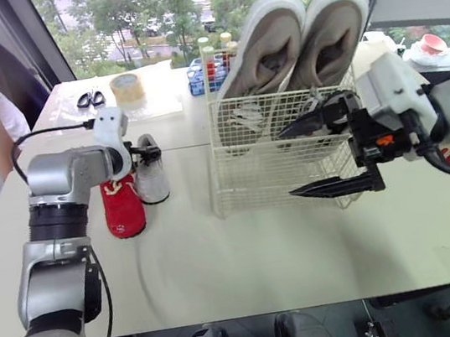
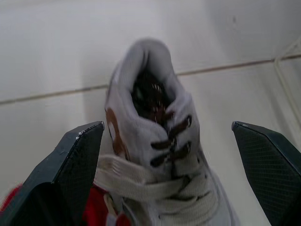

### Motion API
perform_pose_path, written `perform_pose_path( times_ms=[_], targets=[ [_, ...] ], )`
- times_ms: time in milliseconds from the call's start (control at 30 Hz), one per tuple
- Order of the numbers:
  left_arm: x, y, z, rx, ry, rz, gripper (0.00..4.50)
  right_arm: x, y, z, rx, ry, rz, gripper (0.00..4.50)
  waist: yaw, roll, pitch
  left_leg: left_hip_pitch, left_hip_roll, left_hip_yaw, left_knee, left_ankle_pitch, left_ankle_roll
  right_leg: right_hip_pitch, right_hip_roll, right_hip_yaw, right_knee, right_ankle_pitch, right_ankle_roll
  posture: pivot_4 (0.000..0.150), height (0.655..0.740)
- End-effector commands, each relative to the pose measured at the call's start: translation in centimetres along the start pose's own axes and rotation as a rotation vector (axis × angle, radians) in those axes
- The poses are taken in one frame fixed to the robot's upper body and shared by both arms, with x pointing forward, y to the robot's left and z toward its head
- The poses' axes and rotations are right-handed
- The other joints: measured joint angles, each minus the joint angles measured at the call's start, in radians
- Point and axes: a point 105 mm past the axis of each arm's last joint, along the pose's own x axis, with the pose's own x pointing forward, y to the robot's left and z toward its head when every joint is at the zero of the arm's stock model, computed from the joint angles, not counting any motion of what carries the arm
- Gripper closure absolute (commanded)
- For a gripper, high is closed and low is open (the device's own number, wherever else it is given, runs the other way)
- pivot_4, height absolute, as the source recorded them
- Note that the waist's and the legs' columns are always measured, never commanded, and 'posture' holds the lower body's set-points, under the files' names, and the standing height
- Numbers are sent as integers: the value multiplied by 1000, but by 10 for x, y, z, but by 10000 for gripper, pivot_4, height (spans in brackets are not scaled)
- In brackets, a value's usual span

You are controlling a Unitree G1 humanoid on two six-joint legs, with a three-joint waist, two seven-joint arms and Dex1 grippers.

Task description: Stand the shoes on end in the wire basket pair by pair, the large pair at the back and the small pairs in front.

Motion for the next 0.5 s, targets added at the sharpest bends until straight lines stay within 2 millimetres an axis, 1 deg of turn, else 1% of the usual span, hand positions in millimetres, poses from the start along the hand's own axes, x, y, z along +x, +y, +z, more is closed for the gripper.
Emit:
perform_pose_path(
  times_ms=[33, 167, 233, 267, 367, 433, 500],
  targets=[
    [3, 3, -4, 14, 20, 8, 0, -4, 2, 12, -44, -34, -39, 131, 1, 0, 0, 0, 0, 0, 0, 0, 0, 0, 0, 0, 0, 0, 0, 1500, 7400],
    [11, 0, -18, -18, 70, -11, 0, -4, 2, 13, -45, -36, -59, 131, 0, 0, 0, 0, 0, 0, 0, -1, 1, 0, 0, 0, 0, 0, 0, 1500, 7400],
    [15, 0, -23, -24, 86, -15, 5532, -5, 1, 13, -48, -39, -66, 0, 0, 0, 0, 0, 0, 0, 0, -1, 2, 0, 0, 0, 0, 0, 0, 1500, 7400],
    [16, 0, -25, -29, 90, -17, 8904, -5, 1, 14, -49, -40, -68, 0, 0, 0, 0, 0, 0, 0, 0, -2, 3, 0, 0, 0, 0, 0, 0, 1500, 7400],
    [18, -1, -24, -43, 80, -27, 22865, -5, -1, 13, -51, -41, -78, 0, 0, 0, -1, 1, 0, 0, 0, -2, 4, 0, 0, 0, 1, 0, 0, 1500, 7400],
    [18, -1, -21, -45, 71, -28, 33307, -4, -2, 13, -52, -41, -81, 0, 2, 0, -1, 1, 0, 0, 0, -3, 5, 1, 0, 0, 1, 0, 0, 1500, 7400],
    [15, -1, -11, -43, 25, -37, 41809, -4, -4, 13, -53, -42, -84, 0, 2, 0, -1, 1, 0, 0, 1, -3, 5, 1, -1, 0, 0, 0, 0, 1500, 7400]
  ],
)
